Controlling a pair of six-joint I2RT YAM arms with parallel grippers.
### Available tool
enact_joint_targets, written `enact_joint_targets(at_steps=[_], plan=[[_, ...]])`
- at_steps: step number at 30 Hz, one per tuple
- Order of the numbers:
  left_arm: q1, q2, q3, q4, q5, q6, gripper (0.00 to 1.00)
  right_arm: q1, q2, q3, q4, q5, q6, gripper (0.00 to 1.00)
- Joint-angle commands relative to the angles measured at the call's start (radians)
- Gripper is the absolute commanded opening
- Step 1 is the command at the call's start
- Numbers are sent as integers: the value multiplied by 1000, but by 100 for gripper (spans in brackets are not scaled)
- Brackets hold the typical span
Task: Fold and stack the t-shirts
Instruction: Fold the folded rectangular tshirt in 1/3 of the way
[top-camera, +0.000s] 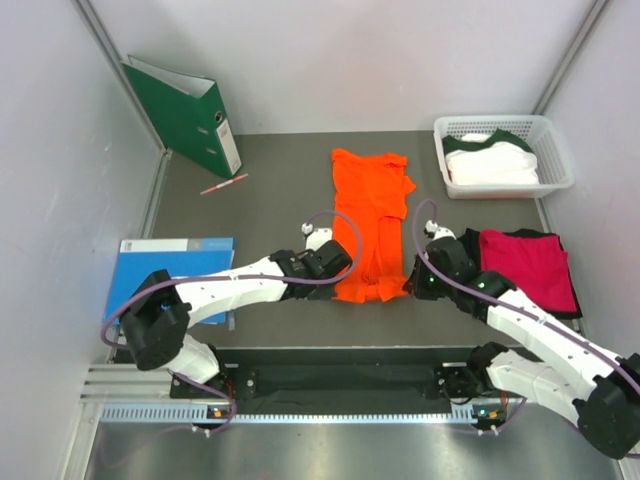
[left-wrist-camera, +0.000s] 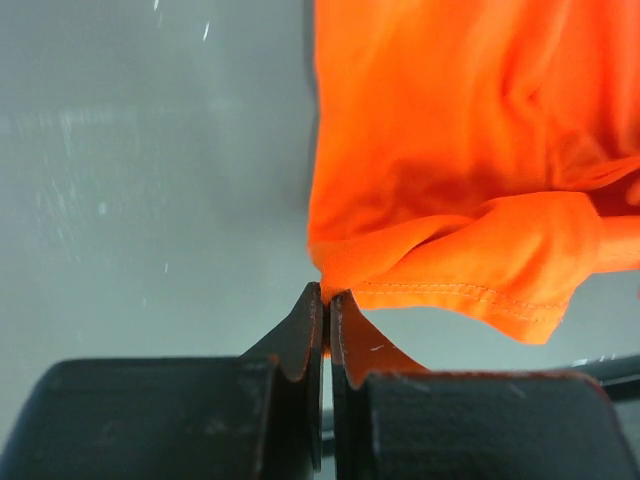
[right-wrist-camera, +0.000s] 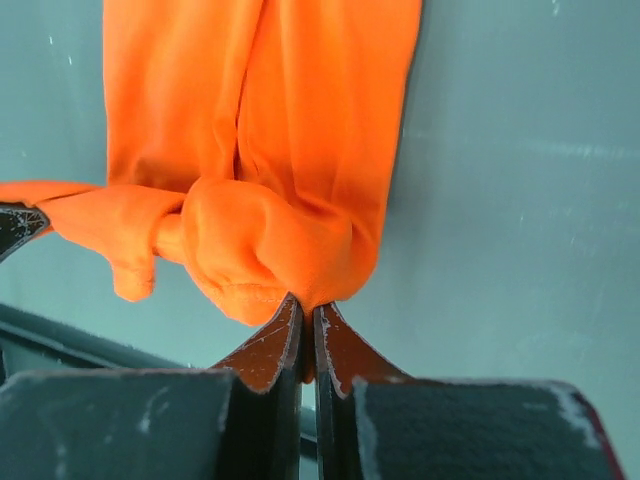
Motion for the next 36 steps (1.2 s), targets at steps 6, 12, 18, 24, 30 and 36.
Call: enact_joint_targets(at_steps=[6, 12, 18, 24, 30, 36], plan=[[48, 114, 197, -4, -48, 148, 0, 7, 138, 130, 160, 75, -84, 0], [128, 168, 277, 18, -18, 209, 0, -8, 266, 207, 232, 83, -116, 0], [197, 260, 400, 18, 41, 286, 0, -47, 367, 290, 256, 77, -150, 0], [246, 386, 550, 7, 104, 341, 0, -108, 460, 354, 281, 49, -172, 0], [294, 490, 651, -1, 134, 338, 0, -157, 580, 411, 333, 13, -166, 1], [343, 579, 728, -27, 144, 353, 0, -188, 712, 483, 367, -3, -156, 1]])
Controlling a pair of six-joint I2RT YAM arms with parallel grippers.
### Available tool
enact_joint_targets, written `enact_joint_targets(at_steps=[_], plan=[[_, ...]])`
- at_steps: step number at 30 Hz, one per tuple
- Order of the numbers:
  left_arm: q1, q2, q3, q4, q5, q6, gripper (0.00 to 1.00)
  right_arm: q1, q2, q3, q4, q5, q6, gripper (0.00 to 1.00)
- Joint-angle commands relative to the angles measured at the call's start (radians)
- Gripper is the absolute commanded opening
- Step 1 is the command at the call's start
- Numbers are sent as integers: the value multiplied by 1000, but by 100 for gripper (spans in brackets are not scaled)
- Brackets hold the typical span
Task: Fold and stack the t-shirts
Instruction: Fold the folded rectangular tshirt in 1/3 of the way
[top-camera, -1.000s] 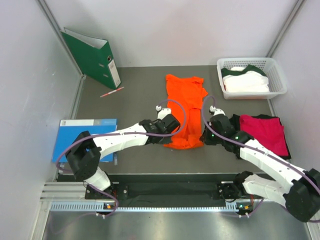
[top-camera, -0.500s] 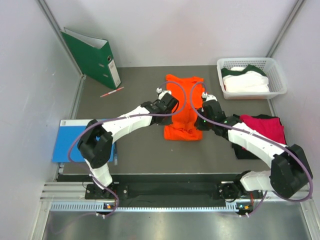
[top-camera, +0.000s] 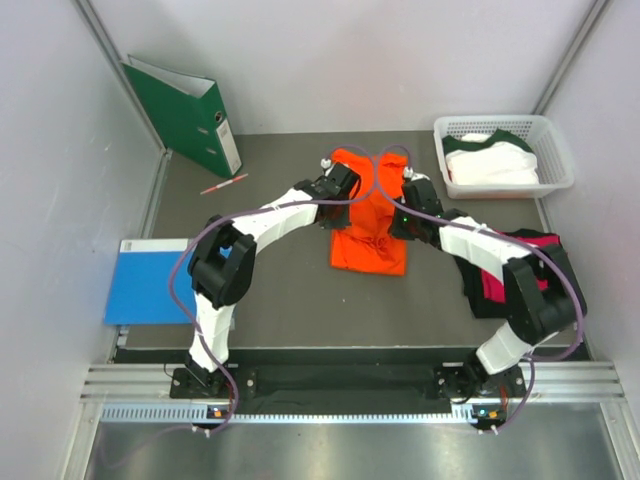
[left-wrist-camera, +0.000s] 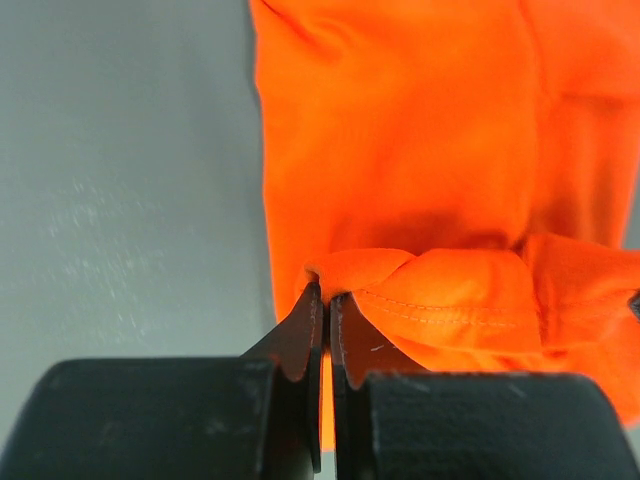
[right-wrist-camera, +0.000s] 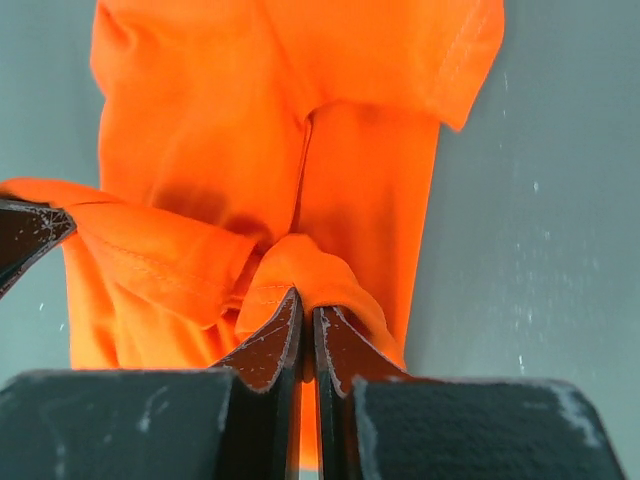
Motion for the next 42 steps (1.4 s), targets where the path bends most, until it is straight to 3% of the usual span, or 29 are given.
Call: enact_joint_targets(at_steps=[1, 6, 7, 8, 9, 10, 11, 12, 14, 18, 23, 25, 26, 27, 28, 34, 42], plan=[[35, 38, 73, -19, 8, 17, 0, -22, 51, 82, 73, -18, 0, 1], [76, 64, 85, -3, 15, 19, 3, -50, 120, 147, 90, -11, 8, 3], [84, 73, 96, -2, 20, 25, 21, -55, 151, 162, 69, -8, 11, 6], [87, 78, 104, -3, 31, 32, 46, -64, 163, 190, 62, -8, 13, 9], [91, 81, 110, -8, 23, 37, 73, -65, 176, 197, 58, -8, 14, 20], [90, 74, 114, -16, 14, 43, 95, -65, 180, 201, 56, -2, 7, 42], [90, 63, 107, -11, 12, 51, 98, -65, 171, 193, 59, 11, 0, 56], [90, 48, 95, -3, 11, 58, 98, -65, 142, 179, 67, 18, -1, 79], [90, -24, 27, 38, 11, 68, 98, -64, 99, 132, 84, 51, -9, 98], [90, -173, -123, 127, 41, 63, 98, -64, -36, 57, 113, 72, -26, 100], [79, -308, -277, 184, 95, 20, 98, -58, -85, 35, 98, 31, -52, 100], [61, -340, -321, 220, 110, 16, 98, -53, -84, 30, 116, -15, -58, 78], [53, -341, -330, 230, 117, 16, 98, -49, -77, 27, 125, -29, -64, 59], [42, -342, -341, 239, 124, 11, 98, -47, -58, 29, 131, -43, -63, 13], [36, -333, -341, 244, 136, 8, 98, -47, -44, 33, 144, -82, -61, 0], [-2, -272, -369, 288, 150, -49, 98, -29, 125, 128, 168, -271, -41, 0], [-4, -230, -395, 284, 144, -83, 98, -7, 246, 207, 174, -367, -21, 0]])
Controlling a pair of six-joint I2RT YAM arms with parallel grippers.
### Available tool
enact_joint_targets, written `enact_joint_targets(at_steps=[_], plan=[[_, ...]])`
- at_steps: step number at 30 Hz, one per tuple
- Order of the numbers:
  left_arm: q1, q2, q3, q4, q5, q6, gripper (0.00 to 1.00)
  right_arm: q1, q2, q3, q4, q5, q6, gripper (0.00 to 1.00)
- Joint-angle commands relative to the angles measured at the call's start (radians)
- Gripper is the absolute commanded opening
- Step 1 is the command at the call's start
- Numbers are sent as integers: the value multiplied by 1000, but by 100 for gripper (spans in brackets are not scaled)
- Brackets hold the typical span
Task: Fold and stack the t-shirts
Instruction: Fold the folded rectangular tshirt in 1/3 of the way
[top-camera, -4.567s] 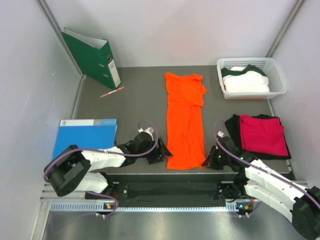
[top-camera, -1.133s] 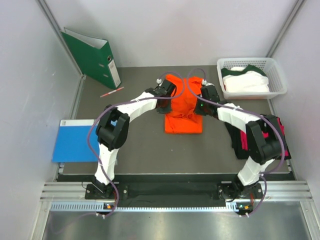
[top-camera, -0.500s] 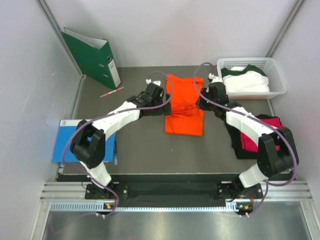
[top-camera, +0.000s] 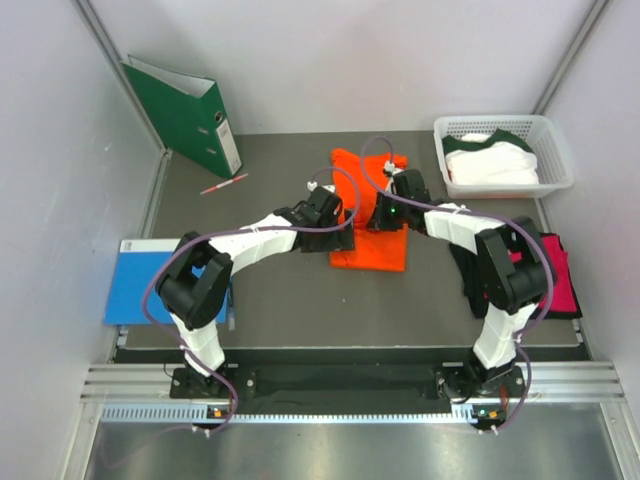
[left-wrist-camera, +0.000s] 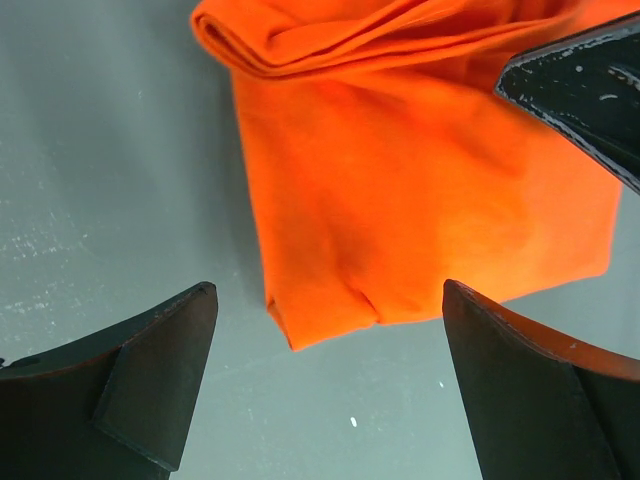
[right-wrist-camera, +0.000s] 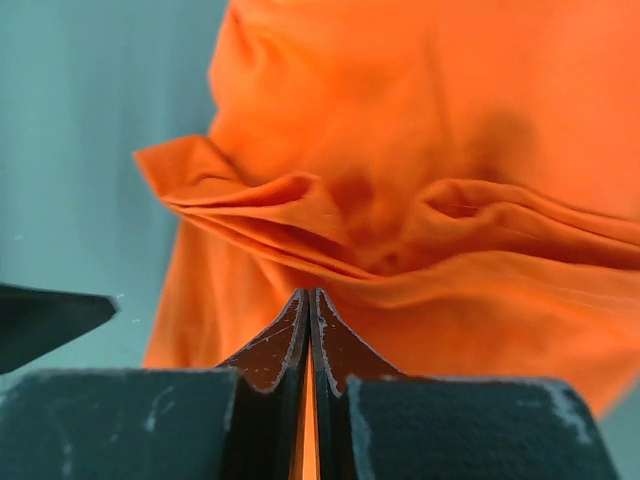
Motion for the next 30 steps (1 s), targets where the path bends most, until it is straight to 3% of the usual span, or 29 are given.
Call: enact_joint_targets(at_steps=[1, 6, 14, 21, 24, 28, 30], plan=[[3, 17, 0, 44, -5, -27, 98, 19, 26, 79, 52, -78, 11, 0], [1, 62, 16, 38, -2, -28, 98, 20, 92, 124, 55, -78, 20, 0], [0, 94, 20, 6, -6, -22, 98, 19, 243, 265, 15, 17, 23, 0], [-2, 80, 6, -22, -25, -13, 98, 19, 281, 362, -3, 129, 19, 0], [-3, 60, -10, -26, -51, -10, 98, 19, 213, 337, 35, 155, 0, 0], [-3, -5, -52, -17, -107, -7, 98, 17, 11, 158, 127, 195, -3, 1], [-2, -50, -82, 0, -136, -7, 98, 17, -130, 56, 150, 233, -1, 16]])
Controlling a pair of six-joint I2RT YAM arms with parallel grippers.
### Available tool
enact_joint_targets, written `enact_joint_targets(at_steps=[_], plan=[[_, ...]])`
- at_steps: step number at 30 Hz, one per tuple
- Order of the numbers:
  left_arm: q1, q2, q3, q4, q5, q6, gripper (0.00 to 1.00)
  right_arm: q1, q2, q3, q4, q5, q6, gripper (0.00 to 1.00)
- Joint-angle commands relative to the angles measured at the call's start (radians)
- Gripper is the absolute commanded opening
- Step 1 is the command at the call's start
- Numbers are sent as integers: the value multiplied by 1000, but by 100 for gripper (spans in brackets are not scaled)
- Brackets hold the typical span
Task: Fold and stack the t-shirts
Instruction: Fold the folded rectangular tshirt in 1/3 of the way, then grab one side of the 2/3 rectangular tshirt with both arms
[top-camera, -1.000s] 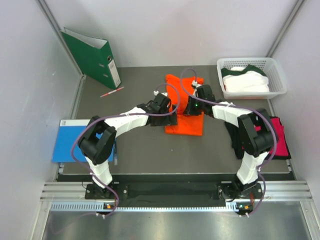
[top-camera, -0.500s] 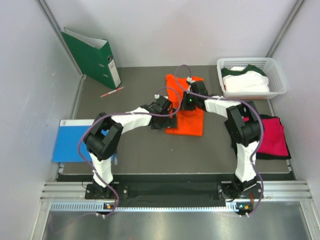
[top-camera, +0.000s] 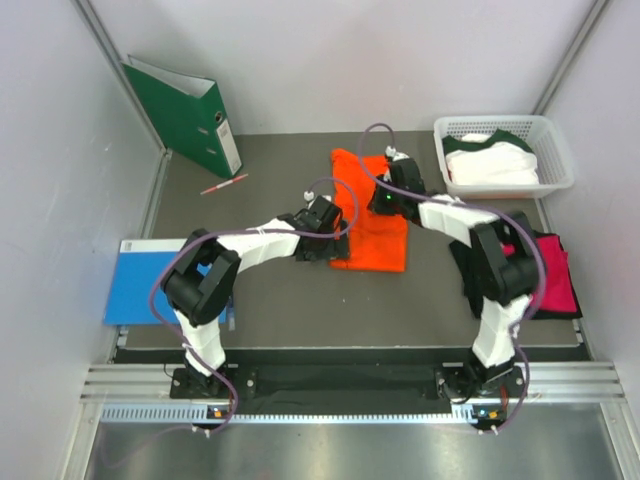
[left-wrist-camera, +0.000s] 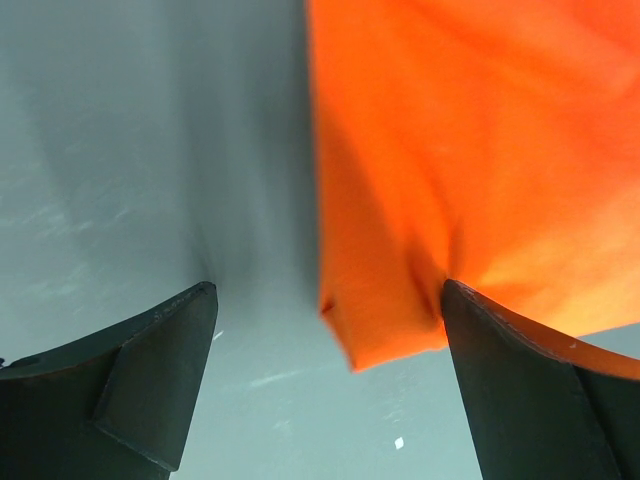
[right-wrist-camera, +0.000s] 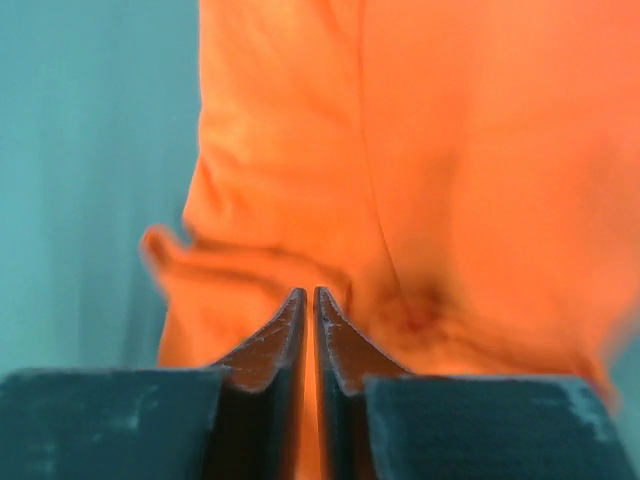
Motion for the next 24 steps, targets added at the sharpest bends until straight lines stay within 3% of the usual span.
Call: enact_joint_targets(at_steps=[1, 2, 6, 13, 20, 24], plan=[[-2, -122, -59, 20, -84, 14, 98, 7, -319, -154, 115, 87, -6, 25], [-2, -146, -82, 31, -87, 13, 98, 7, -402, -188, 113, 119, 3, 42], [-2, -183, -151, 131, -82, -5, 95, -9, -566, -377, 89, 153, 71, 61], [0, -139, -211, 217, -24, -53, 90, -74, -694, -612, 55, 32, 242, 63], [0, -133, -251, 260, 11, -91, 84, -103, -677, -722, 23, -52, 327, 58], [0, -142, -259, 264, 13, -102, 80, -103, -637, -776, 93, -115, 356, 56]])
